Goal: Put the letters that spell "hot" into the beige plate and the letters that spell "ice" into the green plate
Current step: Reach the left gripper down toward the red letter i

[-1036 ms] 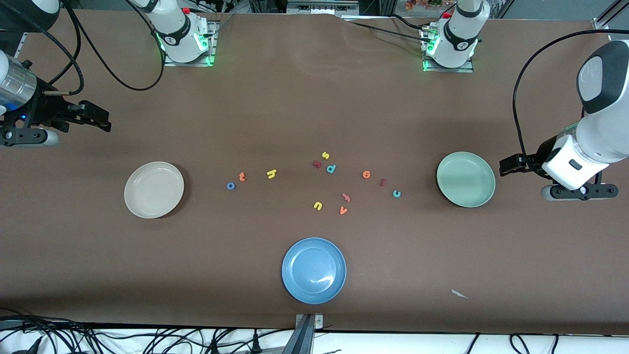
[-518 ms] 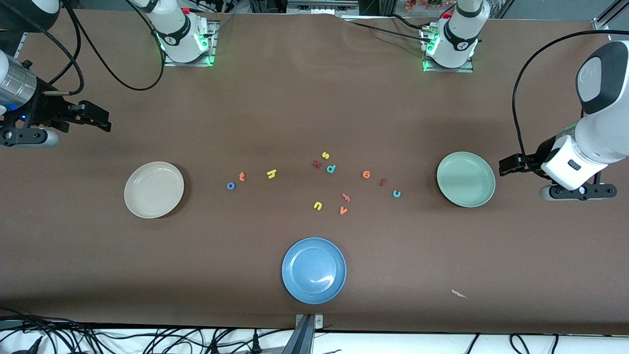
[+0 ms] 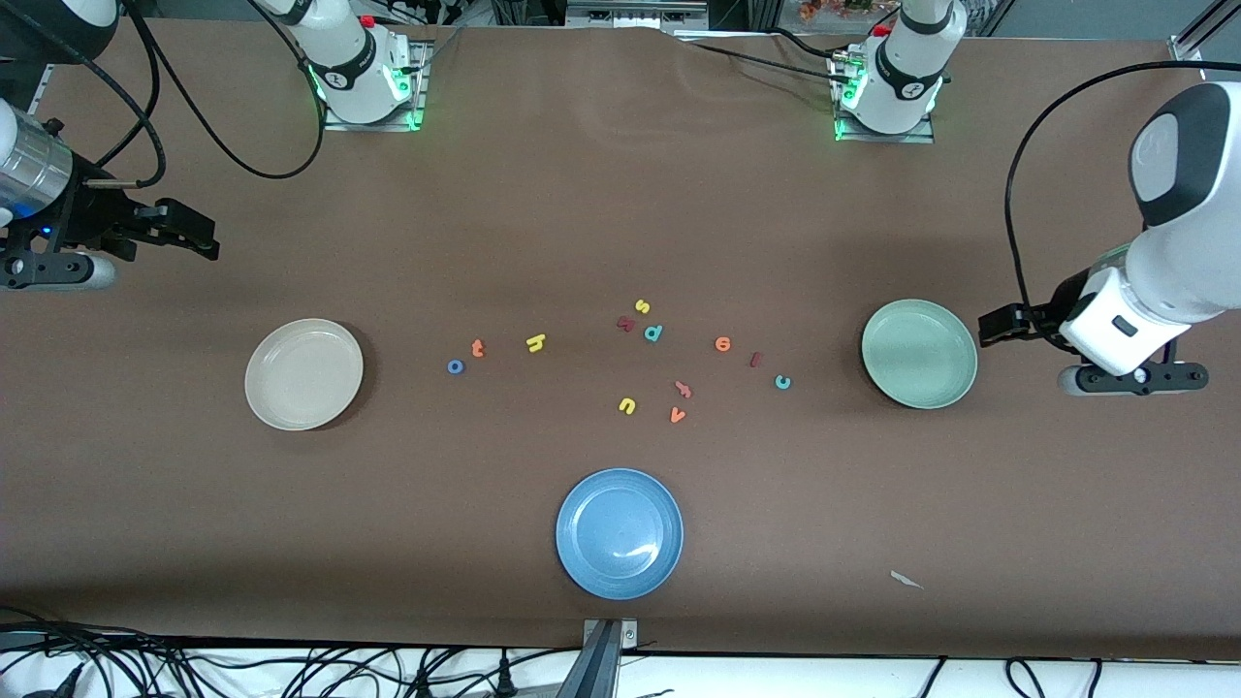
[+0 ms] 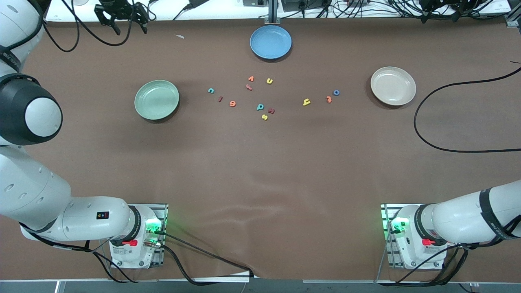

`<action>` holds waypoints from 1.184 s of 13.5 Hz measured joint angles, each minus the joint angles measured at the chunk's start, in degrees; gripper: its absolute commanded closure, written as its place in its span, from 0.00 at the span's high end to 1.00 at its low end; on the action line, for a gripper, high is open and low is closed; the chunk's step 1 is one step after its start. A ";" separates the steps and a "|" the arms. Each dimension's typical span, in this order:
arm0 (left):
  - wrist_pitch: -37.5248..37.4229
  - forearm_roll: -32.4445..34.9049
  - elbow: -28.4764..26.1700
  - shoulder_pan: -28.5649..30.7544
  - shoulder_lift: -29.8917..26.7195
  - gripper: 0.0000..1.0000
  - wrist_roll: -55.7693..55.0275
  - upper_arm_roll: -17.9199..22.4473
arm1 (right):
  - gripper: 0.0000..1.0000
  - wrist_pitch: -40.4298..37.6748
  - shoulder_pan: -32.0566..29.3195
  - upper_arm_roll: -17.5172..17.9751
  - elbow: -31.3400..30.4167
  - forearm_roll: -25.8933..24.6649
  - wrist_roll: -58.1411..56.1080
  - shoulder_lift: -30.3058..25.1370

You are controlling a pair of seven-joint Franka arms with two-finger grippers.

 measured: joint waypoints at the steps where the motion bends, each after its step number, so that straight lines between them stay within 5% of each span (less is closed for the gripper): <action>1: 0.00 -0.01 -0.09 -1.32 0.68 1.00 -2.84 -0.07 | 1.00 0.00 0.00 0.00 0.00 0.00 0.00 0.00; 8: 7.36 -1.57 -0.70 -12.08 9.48 1.00 -26.00 -0.37 | 1.00 -0.04 0.00 0.00 -0.04 0.00 0.00 0.00; 16: 22.63 -3.24 -10.79 -16.68 12.90 0.99 -27.23 -0.93 | 1.00 -0.03 -0.09 -0.08 -0.08 0.00 0.00 0.02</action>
